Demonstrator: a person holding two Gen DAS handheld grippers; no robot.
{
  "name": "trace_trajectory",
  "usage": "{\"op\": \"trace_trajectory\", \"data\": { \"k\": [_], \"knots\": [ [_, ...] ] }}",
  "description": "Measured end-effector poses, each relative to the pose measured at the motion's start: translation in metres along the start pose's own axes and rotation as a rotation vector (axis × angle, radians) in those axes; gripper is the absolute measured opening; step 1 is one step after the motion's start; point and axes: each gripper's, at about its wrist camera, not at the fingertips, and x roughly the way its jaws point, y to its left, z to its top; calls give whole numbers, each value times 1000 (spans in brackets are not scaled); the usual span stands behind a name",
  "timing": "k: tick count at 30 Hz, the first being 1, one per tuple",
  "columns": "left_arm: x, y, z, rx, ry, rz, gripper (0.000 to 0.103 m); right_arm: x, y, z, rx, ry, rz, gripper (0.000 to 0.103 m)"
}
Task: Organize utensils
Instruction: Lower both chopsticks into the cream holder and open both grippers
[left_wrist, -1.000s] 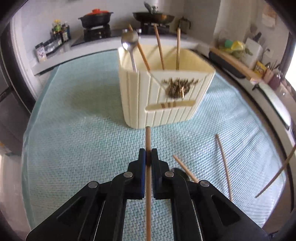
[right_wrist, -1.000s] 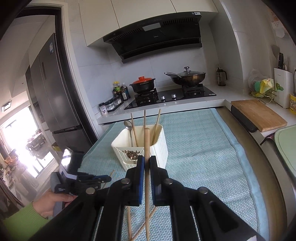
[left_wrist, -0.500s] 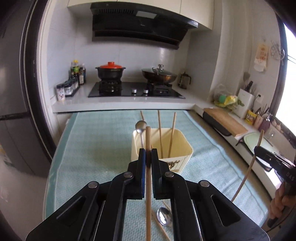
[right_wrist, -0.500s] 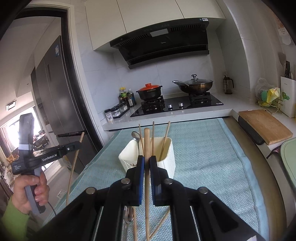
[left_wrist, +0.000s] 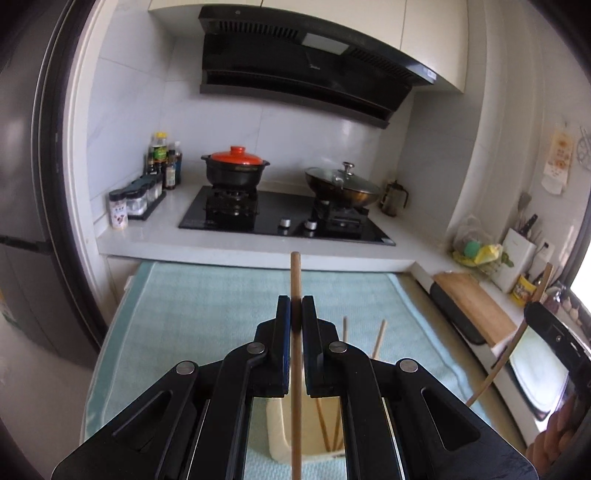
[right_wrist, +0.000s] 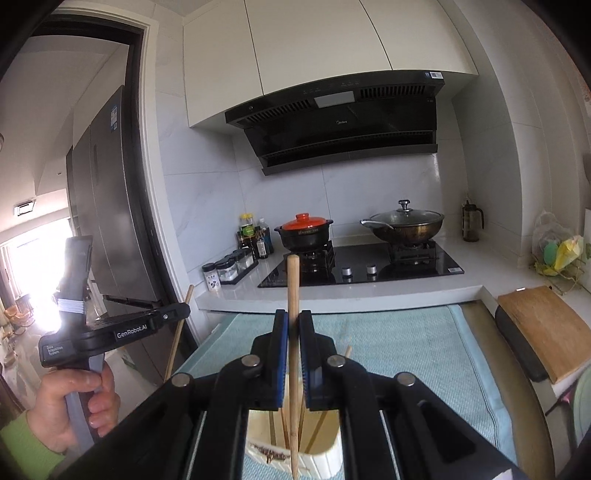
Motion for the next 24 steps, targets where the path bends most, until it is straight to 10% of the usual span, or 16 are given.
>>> {"op": "trace_trajectory", "data": {
  "k": [9, 19, 24],
  "knots": [
    [78, -5, 15, -18, -110, 45, 3, 84, -11, 12, -15, -25, 5, 6],
    [111, -3, -27, -7, -66, 81, 4, 128, -23, -33, -40, 143, -9, 7],
    [98, 7, -31, -64, -32, 93, 63, 127, -17, -32, -57, 182, -11, 17]
  ]
}}
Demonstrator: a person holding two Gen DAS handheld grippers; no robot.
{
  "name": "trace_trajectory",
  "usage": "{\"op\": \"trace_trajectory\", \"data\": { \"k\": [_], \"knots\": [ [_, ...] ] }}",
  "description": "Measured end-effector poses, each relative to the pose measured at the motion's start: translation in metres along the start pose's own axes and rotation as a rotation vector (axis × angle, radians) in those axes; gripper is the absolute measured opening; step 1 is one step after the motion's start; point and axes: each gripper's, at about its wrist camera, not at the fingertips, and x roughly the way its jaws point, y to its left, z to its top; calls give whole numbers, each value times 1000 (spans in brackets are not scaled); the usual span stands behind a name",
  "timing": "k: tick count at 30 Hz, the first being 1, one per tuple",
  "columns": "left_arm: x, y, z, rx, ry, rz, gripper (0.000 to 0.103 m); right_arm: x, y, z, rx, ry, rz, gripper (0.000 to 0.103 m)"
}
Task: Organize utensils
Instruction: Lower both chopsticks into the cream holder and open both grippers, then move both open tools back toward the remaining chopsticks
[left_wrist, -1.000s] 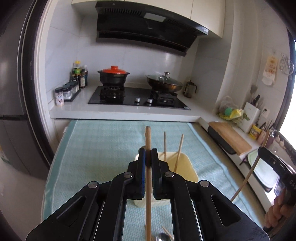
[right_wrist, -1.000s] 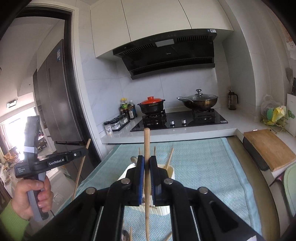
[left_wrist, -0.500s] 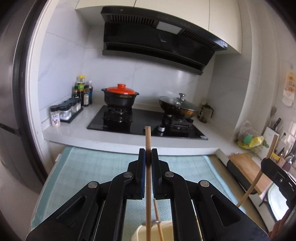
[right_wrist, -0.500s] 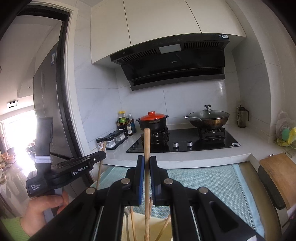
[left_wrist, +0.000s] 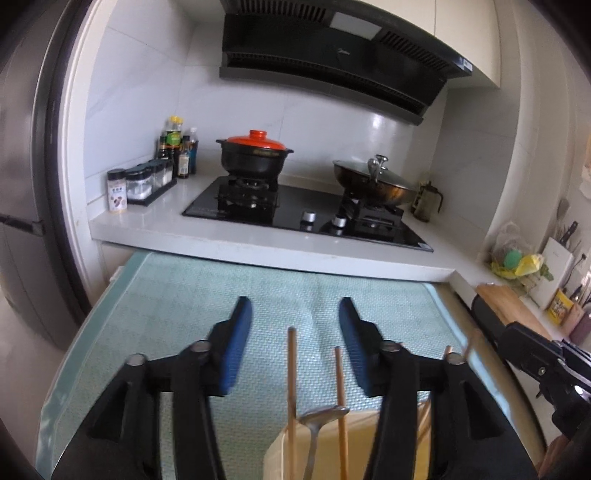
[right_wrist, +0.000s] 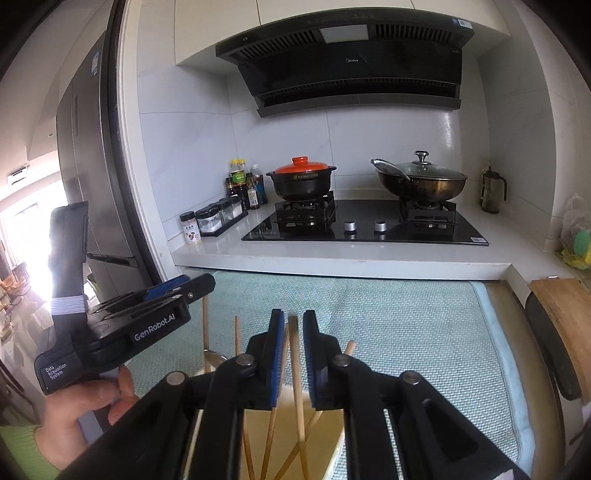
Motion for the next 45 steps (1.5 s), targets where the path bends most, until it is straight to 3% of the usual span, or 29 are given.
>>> {"op": "trace_trajectory", "data": {
  "k": [3, 4, 6, 9, 11, 16, 22, 26, 29, 33, 45],
  "knots": [
    [-37, 8, 8, 0, -44, -4, 75, -34, 8, 15, -19, -65, -10, 47],
    [-52, 10, 10, 5, -58, -2, 79, -49, 12, 20, -28, -92, -10, 48],
    [-86, 15, 12, 30, -87, 15, 96, -80, 19, 26, -47, -122, -7, 49],
    [-141, 20, 3, 101, -100, 34, 101, -126, 26, 23, -52, -138, -4, 53],
    [-172, 24, -11, 161, -52, 36, 102, -153, 31, 9, -58, -131, -12, 60],
    [-223, 39, -83, 229, 169, 46, 102, -199, 40, -63, -56, -18, -45, 61],
    [-268, 53, -194, 136, 339, 126, 102, -227, 44, -193, -4, 157, -142, 61],
    [-281, 46, -243, 66, 398, 80, 102, -241, 39, -264, 49, 249, -240, 61],
    [-276, 38, -268, 35, 446, 39, 102, -251, 38, -291, 80, 280, -262, 61],
    [-270, 36, -282, 4, 461, 28, 102, -259, 47, -304, 57, 250, -306, 61],
    [-262, 35, -296, 5, 505, 70, 102, -256, 62, -318, 69, 232, -268, 61]
  ]
}}
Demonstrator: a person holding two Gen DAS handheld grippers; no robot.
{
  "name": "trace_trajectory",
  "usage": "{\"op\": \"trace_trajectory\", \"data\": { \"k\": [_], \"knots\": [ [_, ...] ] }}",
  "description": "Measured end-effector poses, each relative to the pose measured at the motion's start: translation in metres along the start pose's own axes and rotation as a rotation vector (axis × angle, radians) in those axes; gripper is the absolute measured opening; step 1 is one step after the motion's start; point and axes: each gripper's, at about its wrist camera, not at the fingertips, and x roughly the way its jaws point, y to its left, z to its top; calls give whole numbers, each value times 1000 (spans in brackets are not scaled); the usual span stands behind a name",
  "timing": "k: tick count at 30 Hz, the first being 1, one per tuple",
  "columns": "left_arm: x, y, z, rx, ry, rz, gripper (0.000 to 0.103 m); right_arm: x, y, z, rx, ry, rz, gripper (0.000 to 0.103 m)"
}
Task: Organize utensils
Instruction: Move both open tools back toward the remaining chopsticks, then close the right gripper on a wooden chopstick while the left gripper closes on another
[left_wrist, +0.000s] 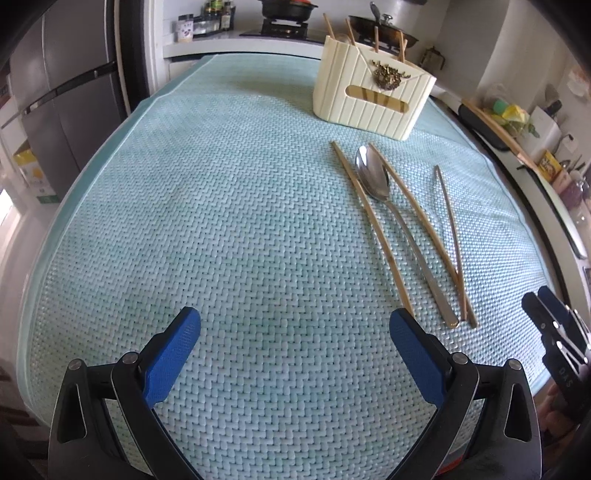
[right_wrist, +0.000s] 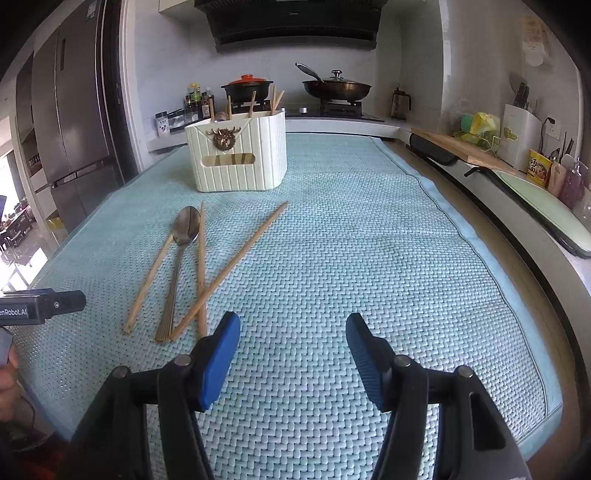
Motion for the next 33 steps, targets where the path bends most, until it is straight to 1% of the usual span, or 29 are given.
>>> {"op": "trace_trajectory", "data": {
  "k": [3, 9, 15, 18, 19, 22, 24, 25, 27, 28, 29, 31, 32, 33],
  "knots": [
    [5, -6, 6, 7, 4, -9, 102, 2, -1, -1, 9, 5, 8, 61],
    [17, -14, 19, 11, 5, 12, 102, 9, -5, -2, 35, 18, 30, 61],
    [27, -22, 31, 25, 2, 25, 102, 22, -5, 9, 45, 46, 96, 60],
    [34, -27, 38, 38, -3, 32, 102, 38, -2, 22, 64, 88, 155, 43],
    [38, -30, 41, 46, -2, 43, 102, 45, -1, 26, 77, 106, 177, 39],
    [49, -35, 48, 60, 8, 65, 102, 66, 2, 38, 126, 155, 225, 37],
    [55, -40, 51, 73, 9, 65, 102, 75, 7, 45, 139, 164, 250, 37],
    [58, -42, 52, 85, 10, 76, 102, 80, 11, 49, 136, 167, 257, 37],
    [66, -47, 53, 110, 16, 116, 102, 91, 21, 55, 111, 184, 259, 36],
    [70, -48, 53, 120, 23, 138, 102, 98, 25, 57, 97, 198, 254, 30],
    [74, -48, 54, 125, 31, 159, 102, 107, 29, 58, 81, 221, 244, 27],
    [76, -44, 54, 113, 28, 159, 103, 121, 34, 57, 69, 264, 237, 19],
    [76, -41, 55, 106, 34, 159, 103, 120, 34, 58, 62, 248, 222, 16],
    [75, -36, 55, 98, 36, 159, 103, 120, 33, 58, 56, 260, 210, 15]
  ]
}}
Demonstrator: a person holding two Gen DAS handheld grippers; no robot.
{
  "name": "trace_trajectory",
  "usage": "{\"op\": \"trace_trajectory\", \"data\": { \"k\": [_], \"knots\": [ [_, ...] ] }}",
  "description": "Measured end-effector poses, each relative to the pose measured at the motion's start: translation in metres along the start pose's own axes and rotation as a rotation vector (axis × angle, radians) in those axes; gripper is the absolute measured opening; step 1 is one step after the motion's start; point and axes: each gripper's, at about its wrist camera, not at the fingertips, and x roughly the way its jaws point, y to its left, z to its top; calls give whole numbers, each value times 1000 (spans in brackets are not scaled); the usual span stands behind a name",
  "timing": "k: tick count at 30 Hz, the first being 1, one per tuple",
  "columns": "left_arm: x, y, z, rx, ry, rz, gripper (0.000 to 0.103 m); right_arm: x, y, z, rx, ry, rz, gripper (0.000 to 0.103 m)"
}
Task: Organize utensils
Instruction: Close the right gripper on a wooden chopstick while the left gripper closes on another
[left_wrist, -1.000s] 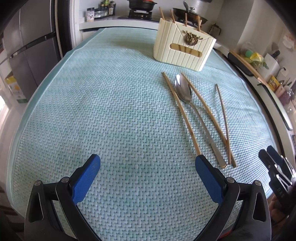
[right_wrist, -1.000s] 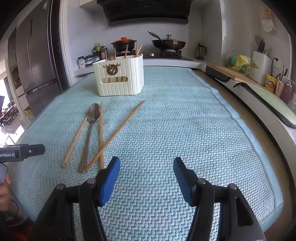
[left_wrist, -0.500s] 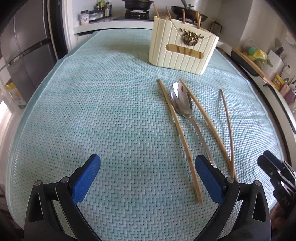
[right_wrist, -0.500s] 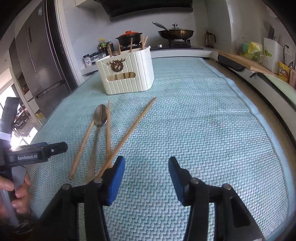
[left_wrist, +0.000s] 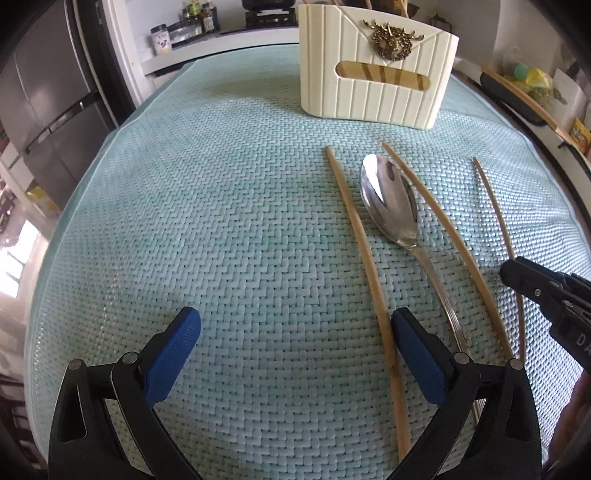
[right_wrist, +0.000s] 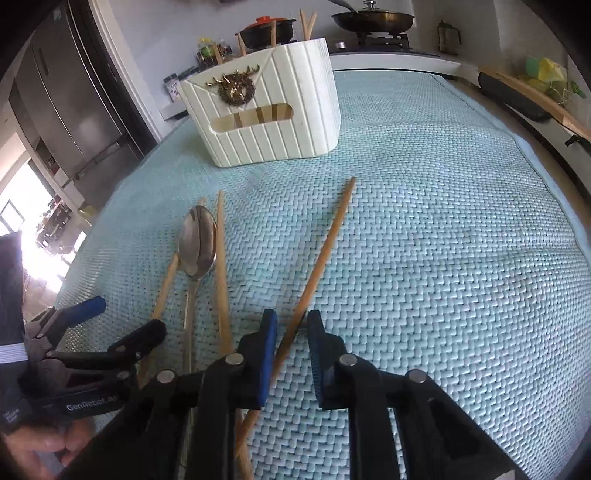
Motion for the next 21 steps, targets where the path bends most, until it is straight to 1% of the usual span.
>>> {"op": "trace_trajectory", "data": {
  "k": [3, 5, 8, 9, 11, 13, 17, 21],
  "knots": [
    [0, 11, -1, -26, 8, 1, 103, -7, -14, -6, 49, -1, -26, 15],
    [1, 16, -1, -39, 13, -7, 102, -12, -20, -11, 60, 0, -65, 15],
    [4, 15, 3, -28, 14, -13, 102, -17, -26, -19, 63, 6, -93, 15],
    [5, 15, 4, -21, 13, -16, 102, -19, -27, -20, 61, 2, -103, 21],
    [8, 14, 9, -9, 15, -22, 102, -20, -30, -22, 51, -1, -112, 25],
    [9, 14, 13, 4, 20, -29, 102, -20, -32, -18, 44, 3, -111, 35],
    [17, 13, 26, 43, 39, -50, 103, -10, -32, -3, 0, 31, -139, 37],
    [29, 19, 44, 54, 49, -59, 103, -5, -33, 6, -29, 54, -164, 37]
  ]
}}
